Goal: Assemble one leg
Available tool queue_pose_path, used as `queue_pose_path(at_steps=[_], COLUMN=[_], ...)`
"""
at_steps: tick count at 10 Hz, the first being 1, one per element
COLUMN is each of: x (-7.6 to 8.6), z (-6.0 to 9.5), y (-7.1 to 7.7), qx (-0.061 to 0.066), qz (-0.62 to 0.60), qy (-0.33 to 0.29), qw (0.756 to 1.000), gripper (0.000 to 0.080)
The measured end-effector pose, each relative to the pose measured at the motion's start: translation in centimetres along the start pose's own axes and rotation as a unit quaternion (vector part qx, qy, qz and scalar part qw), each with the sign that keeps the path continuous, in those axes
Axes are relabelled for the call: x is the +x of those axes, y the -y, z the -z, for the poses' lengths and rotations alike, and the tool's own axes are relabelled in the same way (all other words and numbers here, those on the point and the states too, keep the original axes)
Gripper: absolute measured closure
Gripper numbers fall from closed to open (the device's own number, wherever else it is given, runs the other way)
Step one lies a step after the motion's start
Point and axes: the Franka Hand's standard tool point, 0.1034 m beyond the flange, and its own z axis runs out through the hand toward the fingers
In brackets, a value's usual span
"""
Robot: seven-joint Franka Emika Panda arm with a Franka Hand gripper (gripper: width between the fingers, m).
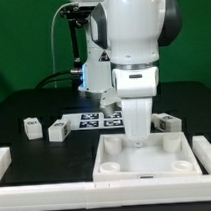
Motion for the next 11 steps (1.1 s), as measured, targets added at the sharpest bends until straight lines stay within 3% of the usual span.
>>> queue_pose_path(at_steps=[3,5,6,7,9,10,11], x=[1.22,1.13,1.13,1.11,1.09,1.08,1.08], z=[-0.11,-0.08,-0.11,-0.11,-0.11,-0.11,-0.11], y=[-0.42,-0.46,-0.44,-0.44,-0.45,-0.45,-0.45], qx=[0.000,0.001,0.002,0.002,0.002,0.002,0.002], qz=[0.007,0.007,0.007,0.006,0.006,0.006,0.006], qy=[-0.003,-0.001,-0.001,-0.001,-0.001,-0.001,-0.001], qw=[1.000,1.000,1.000,1.000,1.000,1.000,1.000], gripper=[0.0742,0.0742,0.0655,0.0655,0.0337,0.0337,0.0194])
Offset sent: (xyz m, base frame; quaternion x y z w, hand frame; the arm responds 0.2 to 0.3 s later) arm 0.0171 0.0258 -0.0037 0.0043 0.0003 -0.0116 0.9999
